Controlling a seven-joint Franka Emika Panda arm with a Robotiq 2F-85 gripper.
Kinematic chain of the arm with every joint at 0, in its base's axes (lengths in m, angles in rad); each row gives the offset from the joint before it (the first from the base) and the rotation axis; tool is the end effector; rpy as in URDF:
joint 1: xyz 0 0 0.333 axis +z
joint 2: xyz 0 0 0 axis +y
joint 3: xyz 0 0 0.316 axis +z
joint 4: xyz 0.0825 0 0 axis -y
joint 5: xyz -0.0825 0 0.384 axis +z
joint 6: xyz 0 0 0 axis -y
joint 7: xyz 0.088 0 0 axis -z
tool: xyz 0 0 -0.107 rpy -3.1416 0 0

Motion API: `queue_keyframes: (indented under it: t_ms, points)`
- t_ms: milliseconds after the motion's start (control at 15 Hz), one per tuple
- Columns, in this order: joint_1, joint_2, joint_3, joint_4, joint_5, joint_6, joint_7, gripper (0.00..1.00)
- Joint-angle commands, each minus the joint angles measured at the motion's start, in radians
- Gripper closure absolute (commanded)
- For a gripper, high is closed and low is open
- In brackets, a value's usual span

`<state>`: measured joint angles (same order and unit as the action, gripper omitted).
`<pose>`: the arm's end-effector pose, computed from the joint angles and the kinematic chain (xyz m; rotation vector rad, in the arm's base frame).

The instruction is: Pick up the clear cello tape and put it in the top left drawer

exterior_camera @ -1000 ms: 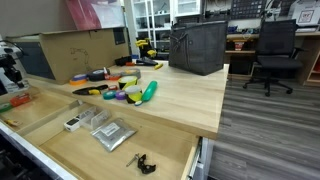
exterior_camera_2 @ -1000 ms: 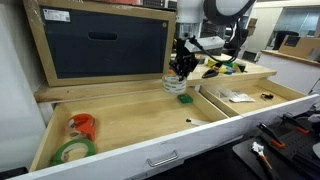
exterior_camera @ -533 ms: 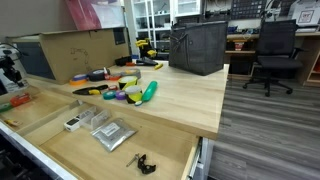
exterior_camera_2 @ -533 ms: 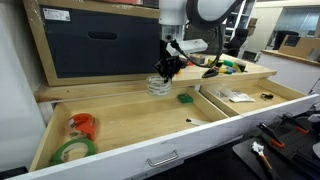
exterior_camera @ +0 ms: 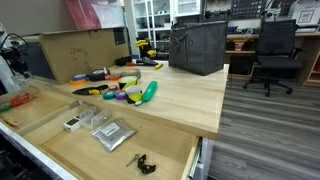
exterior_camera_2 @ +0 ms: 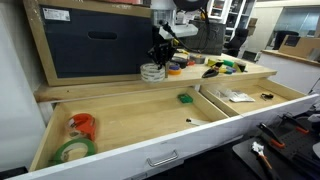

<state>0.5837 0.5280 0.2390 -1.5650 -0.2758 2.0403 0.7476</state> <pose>0.4950 0.4776 0.3414 3.0171 0.2652 0.0958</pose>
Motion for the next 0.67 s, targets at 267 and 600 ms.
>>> queue_keyframes:
  t_ms: [267, 600]
  points:
    - [0.022, 0.008, -0.022, 0.014, 0.013, -0.008, -0.008, 0.85]
    - [0.018, 0.068, -0.022, 0.073, 0.022, -0.023, -0.043, 0.96]
